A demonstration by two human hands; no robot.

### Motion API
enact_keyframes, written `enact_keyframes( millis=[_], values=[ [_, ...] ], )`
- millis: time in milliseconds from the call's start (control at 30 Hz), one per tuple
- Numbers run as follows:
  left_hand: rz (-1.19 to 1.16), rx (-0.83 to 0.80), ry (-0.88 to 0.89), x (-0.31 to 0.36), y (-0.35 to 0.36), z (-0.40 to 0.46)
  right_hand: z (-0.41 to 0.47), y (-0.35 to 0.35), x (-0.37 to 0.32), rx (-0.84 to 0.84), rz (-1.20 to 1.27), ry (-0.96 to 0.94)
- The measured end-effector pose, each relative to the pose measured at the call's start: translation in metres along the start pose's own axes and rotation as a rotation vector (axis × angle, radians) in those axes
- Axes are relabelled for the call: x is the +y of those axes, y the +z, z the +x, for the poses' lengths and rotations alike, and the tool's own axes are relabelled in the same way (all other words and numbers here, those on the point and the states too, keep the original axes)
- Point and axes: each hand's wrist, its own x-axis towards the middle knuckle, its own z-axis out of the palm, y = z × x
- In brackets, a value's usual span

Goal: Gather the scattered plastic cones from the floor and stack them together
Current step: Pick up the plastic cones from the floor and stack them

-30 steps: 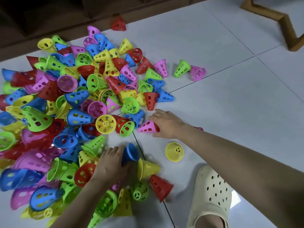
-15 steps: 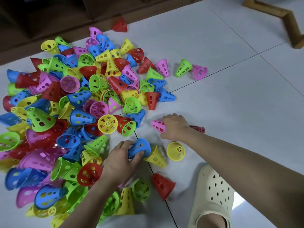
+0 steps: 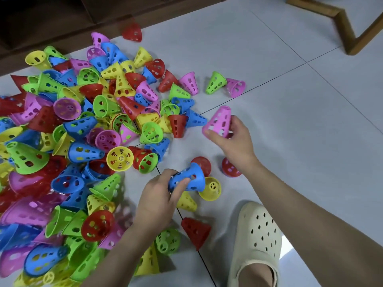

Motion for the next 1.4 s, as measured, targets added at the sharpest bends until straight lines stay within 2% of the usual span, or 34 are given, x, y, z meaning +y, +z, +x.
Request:
enact_keyframes(
  millis=[100, 167, 367, 467, 667, 933, 1067, 1167, 1300, 1400],
  values=[
    [-0.036, -0.012, 0.061, 0.015, 0.012, 0.002, -0.016, -0.032, 0.012, 0.159, -0.034, -0.019],
    [-0.033, -0.015, 0.123, 0.022, 0.022, 0.004, -0.026, -0.046, 0.029, 0.175, -0.064, 0.01],
    [0.074, -0.012, 0.236, 0.033, 0.049, 0.005, -0.041, -0.055, 0.08, 0.057, -0.272, 0.092],
    [0.152, -0.06, 0.237, 0.031, 0.059, 0.005, -0.041, -0.053, 0.087, 0.002, -0.343, 0.091],
    [0.37, -0.126, 0.282, 0.014, 0.076, 0.007, -0.038, -0.052, 0.096, -0.023, -0.351, 0.116],
    [0.309, -0.168, 0.214, 0.007, 0.074, 0.01, -0.039, -0.051, 0.09, -0.049, -0.387, 0.066],
    [0.217, -0.103, 0.155, -0.008, 0.056, 0.001, -0.036, -0.042, 0.071, -0.063, -0.485, -0.12],
    [0.28, -0.084, 0.088, -0.033, 0.043, -0.012, -0.028, -0.034, 0.058, -0.085, -0.548, -0.264],
    [0.433, -0.202, -0.051, -0.058, 0.029, -0.024, -0.017, -0.019, 0.044, -0.247, -0.677, -0.374],
    [0.487, -0.291, -0.091, -0.059, 0.026, -0.029, -0.009, -0.003, 0.044, -0.38, -0.953, -0.35]
  ],
)
